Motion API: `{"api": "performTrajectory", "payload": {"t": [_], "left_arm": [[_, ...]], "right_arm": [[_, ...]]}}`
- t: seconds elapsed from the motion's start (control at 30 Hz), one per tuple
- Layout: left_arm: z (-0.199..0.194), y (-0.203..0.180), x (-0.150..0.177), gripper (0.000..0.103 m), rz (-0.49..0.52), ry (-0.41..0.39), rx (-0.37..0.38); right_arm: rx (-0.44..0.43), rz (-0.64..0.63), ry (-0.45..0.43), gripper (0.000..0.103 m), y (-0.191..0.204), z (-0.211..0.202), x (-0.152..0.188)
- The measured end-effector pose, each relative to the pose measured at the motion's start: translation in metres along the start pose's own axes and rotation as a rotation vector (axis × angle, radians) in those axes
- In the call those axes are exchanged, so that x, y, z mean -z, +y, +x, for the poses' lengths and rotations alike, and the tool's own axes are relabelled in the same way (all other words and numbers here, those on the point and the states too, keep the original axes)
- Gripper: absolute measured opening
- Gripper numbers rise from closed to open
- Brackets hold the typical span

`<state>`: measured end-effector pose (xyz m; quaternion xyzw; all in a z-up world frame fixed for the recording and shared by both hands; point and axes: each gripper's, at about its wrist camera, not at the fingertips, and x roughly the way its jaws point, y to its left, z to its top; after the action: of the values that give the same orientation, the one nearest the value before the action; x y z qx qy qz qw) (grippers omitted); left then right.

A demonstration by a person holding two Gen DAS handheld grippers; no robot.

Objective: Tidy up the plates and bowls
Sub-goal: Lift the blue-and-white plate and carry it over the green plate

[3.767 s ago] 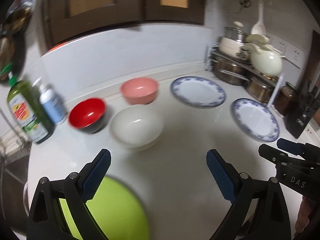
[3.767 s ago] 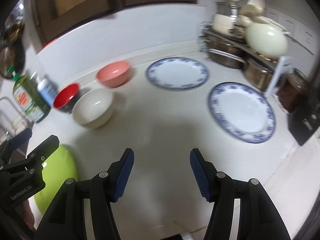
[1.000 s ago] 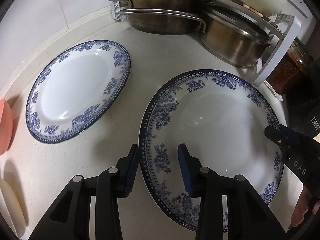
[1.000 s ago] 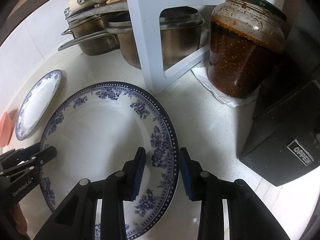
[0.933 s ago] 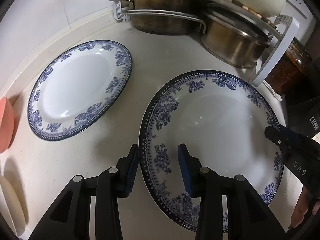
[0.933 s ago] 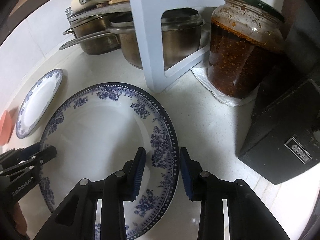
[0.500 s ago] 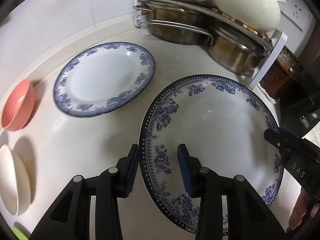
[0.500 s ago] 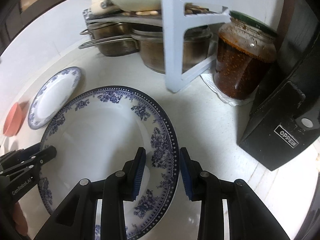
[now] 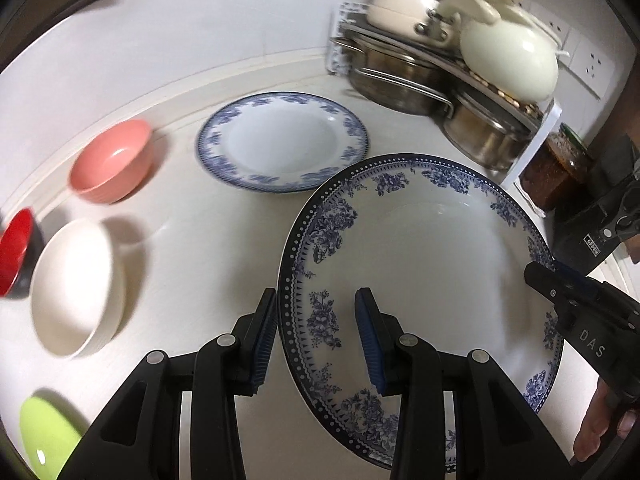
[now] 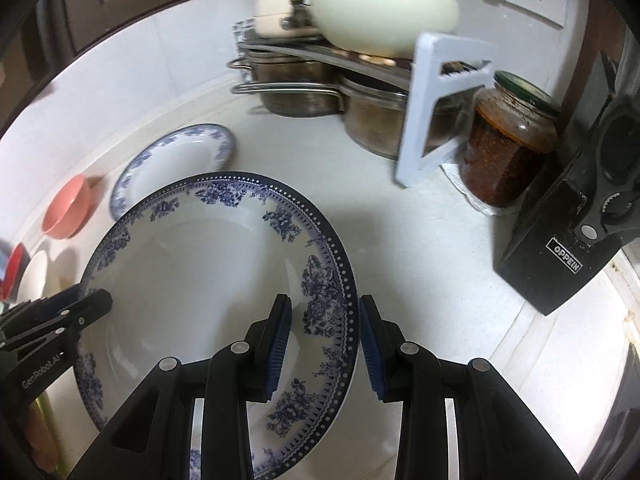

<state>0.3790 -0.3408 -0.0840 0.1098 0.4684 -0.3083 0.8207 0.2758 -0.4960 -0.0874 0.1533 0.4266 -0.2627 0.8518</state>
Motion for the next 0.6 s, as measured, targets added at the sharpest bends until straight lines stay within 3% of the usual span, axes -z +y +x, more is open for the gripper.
{"api": "performTrajectory", "payload": {"t": [0.6], "left_arm": [[-0.095, 0.094, 0.061, 0.039, -0.167, -0.099, -0.103]], "right_arm": [[-0.119, -0.151, -0.048, 0.035, 0.096, -0.06, 0.028]]}}
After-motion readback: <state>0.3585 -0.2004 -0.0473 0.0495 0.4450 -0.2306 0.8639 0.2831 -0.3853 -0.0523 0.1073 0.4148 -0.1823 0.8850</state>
